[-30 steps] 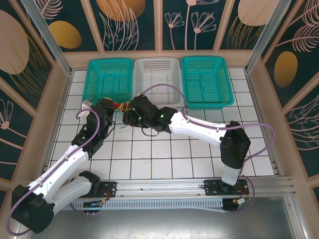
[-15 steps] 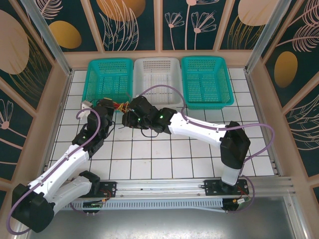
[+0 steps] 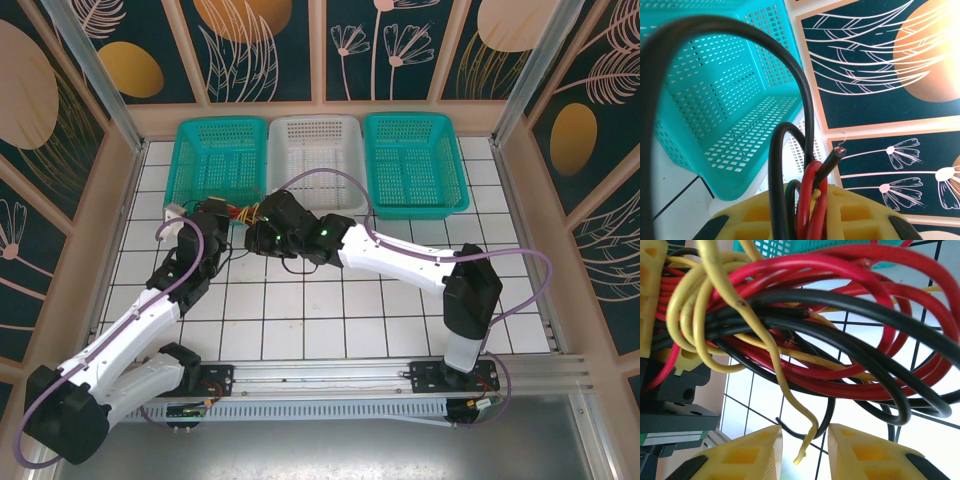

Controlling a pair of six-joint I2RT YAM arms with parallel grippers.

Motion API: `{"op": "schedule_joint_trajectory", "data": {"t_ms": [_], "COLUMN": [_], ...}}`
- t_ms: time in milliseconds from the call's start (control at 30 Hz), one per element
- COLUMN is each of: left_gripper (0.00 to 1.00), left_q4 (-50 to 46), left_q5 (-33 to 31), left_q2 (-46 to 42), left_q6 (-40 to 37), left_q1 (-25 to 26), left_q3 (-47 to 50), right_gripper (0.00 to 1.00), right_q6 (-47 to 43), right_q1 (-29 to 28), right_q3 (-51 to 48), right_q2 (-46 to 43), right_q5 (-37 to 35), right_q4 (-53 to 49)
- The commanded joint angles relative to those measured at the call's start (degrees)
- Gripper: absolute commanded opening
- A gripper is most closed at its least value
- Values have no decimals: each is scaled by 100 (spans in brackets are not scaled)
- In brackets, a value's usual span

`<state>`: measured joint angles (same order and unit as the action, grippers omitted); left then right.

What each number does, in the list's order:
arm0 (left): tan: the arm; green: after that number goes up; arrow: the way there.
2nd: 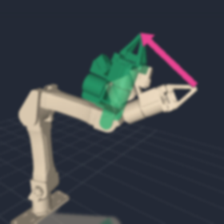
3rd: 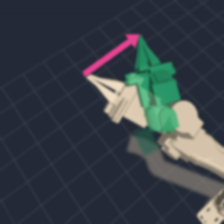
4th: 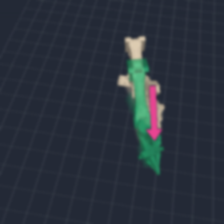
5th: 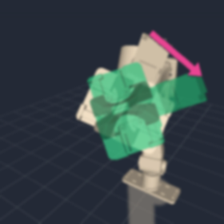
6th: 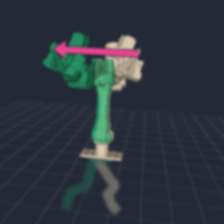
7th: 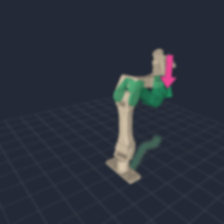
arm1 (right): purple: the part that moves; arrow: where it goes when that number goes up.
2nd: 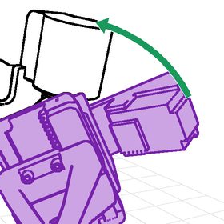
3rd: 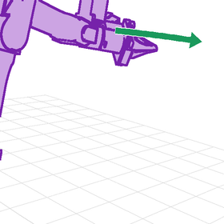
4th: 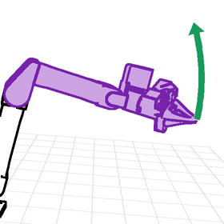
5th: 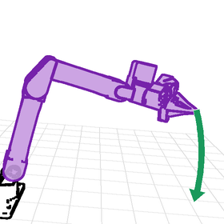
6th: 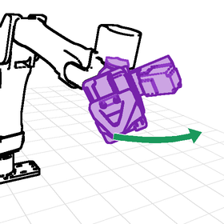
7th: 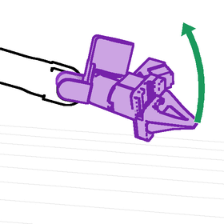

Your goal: Untangle the cables

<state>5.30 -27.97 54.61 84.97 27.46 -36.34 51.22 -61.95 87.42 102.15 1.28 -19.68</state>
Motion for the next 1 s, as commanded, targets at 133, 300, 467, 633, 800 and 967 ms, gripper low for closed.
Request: {"op": "schedule_joint_trajectory", "data": {"t_ms": [133,300,467,633,800,967], "left_gripper": [0,0,0,0,0,0], "left_q4": [41,-63,-134,-207,-222,-190], "left_q5": [-114,-304,-302,-262,-276,-271], "left_q2": [-25,-124,-83,-43,-117,-108], "left_q6": [470,450,487,572,609,669], "left_q1": [66,66,71,66,75,75], "left_q3": [12,39,8,-7,13,56], "right_gripper": [43,41,37,35,34,32], "right_q6": [85,211,127,7,59,54], "right_q1": [12,-16,-63,-65,15,23], "right_q3": [146,147,113,299,304,466], "right_q2": [-53,-178,-355,-142,-25,154], "right_q5": [-18,-187,-189,-145,-55,71], "right_q4": [49,-455,-504,-370,-223,-205]}}
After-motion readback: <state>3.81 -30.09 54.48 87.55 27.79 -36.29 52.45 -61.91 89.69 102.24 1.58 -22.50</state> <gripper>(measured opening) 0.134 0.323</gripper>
